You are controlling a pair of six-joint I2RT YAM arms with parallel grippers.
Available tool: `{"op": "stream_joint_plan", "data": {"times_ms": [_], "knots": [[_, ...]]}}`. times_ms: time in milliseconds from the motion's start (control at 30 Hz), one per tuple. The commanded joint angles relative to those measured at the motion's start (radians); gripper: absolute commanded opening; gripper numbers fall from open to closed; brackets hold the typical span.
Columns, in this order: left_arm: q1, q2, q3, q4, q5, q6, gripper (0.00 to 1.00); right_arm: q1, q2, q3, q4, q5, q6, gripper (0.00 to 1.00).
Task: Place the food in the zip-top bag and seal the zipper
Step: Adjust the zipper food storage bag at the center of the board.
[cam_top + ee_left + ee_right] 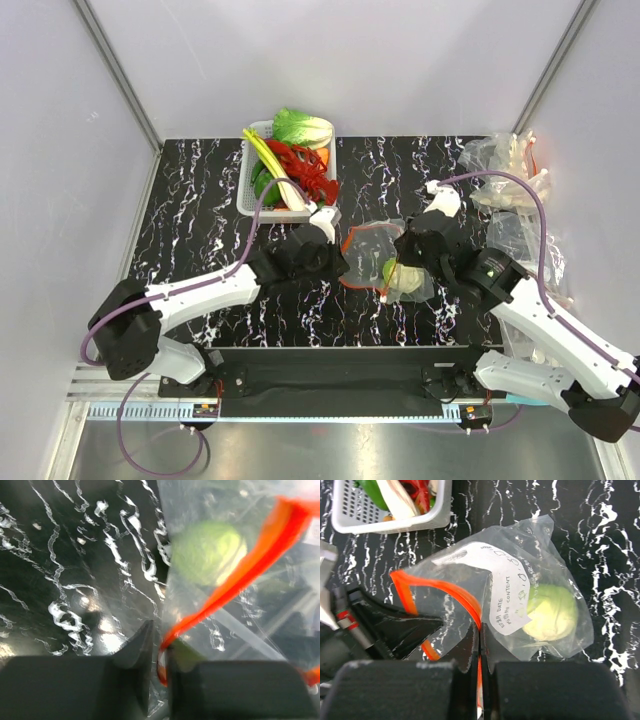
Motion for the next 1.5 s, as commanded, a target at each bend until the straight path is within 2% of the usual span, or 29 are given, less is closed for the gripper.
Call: {"op": "stream_joint_plan", "data": {"times_ms": [0,67,233,533,733,767,800,833,867,900,967,1133,1300,1467], "knots": [[-0.017,-0.017,0.094,0.06,0.064,0.004,0.0,-0.009,-0.002,0.006,-0.03,0.072,-0.013,0.0],[-0.035,-0.016,0.217,-0.023,0.059,0.039,0.0,-0.009,0.014,0.003,-0.041,0.075,-0.021,0.0],[-0.043,0.019,0.377,-0.085,0.129,0.07,0.0,-0.012,0.006,-0.011,-0.064,0.103,-0.023,0.0],[-0.038,0.085,0.388,-0.077,0.177,0.067,0.03,-0.019,-0.025,0.201,-0.259,0.269,-0.102,0.0],[-0.021,0.085,0.372,-0.049,0.219,0.064,0.07,-0.019,-0.023,0.207,-0.244,0.267,-0.118,0.0],[-0.014,0.079,0.368,-0.043,0.228,0.061,0.11,-0.019,-0.023,0.201,-0.236,0.263,-0.119,0.0],[-0.009,0.078,0.363,-0.04,0.235,0.062,0.19,-0.019,-0.02,0.195,-0.227,0.257,-0.119,0.0],[-0.006,0.076,0.356,-0.04,0.235,0.064,0.33,-0.019,-0.015,0.178,-0.213,0.24,-0.122,0.0],[0.003,0.076,0.351,-0.042,0.235,0.07,0.61,-0.019,-0.011,0.167,-0.206,0.229,-0.119,0.0],[0.008,0.076,0.342,-0.051,0.228,0.076,0.73,-0.019,0.009,0.153,-0.198,0.218,-0.119,0.0],[0.025,0.063,0.304,-0.058,0.205,0.085,0.87,-0.017,0.032,0.106,-0.183,0.2,-0.104,0.0],[0.118,-0.025,0.179,-0.054,0.189,0.1,0.99,-0.02,0.063,-0.04,-0.08,0.183,-0.082,0.0],[0.31,-0.134,0.087,-0.094,0.242,0.14,0.99,-0.032,0.098,-0.084,-0.035,0.181,-0.076,0.0],[0.451,-0.157,0.095,-0.144,0.214,0.176,0.99,-0.04,0.104,-0.092,0.002,0.158,-0.087,0.0]]}}
